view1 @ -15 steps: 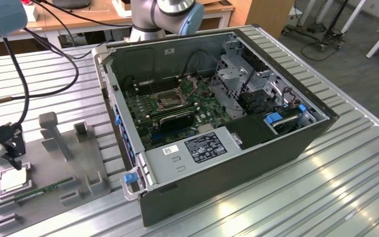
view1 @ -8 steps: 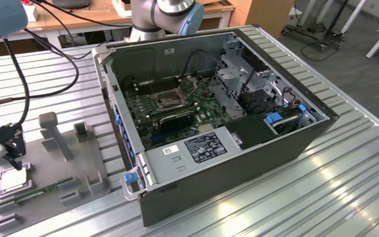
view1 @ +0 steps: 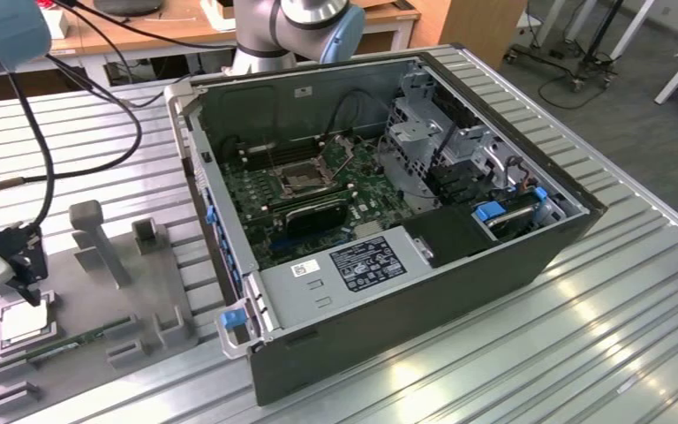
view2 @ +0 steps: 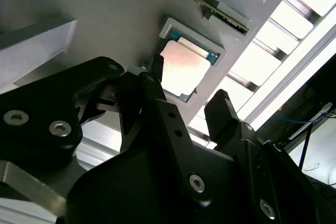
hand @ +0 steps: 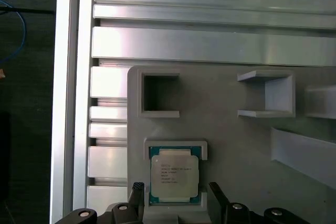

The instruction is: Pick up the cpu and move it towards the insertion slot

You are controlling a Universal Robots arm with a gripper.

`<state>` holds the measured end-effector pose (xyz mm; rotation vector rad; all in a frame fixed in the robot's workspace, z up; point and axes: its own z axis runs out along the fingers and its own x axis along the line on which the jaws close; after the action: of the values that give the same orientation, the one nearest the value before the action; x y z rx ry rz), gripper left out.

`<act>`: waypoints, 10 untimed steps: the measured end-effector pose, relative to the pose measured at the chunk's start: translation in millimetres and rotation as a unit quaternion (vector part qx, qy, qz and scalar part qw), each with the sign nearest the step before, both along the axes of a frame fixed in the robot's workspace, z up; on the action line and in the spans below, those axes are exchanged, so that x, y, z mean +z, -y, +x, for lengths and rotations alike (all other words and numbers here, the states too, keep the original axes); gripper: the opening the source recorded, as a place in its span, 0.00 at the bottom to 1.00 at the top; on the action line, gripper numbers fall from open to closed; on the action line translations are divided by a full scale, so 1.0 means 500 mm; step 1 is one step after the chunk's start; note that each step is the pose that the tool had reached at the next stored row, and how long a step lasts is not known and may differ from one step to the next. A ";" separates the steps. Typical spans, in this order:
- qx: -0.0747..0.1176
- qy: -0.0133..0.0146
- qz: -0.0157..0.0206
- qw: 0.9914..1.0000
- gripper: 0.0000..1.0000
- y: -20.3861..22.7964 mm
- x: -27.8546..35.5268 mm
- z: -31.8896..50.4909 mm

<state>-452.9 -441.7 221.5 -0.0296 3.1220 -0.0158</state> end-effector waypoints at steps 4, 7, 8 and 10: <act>0.000 0.000 0.000 1.000 0.59 0.0000 -0.006 0.000; 0.000 0.000 0.000 1.000 0.59 0.0000 -0.010 0.000; 0.000 0.000 0.000 1.000 0.59 0.0000 -0.011 0.000; 0.000 0.000 0.000 1.000 0.59 0.0000 -0.013 0.000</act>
<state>-452.9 -441.7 214.9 -0.0297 3.1222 -0.0161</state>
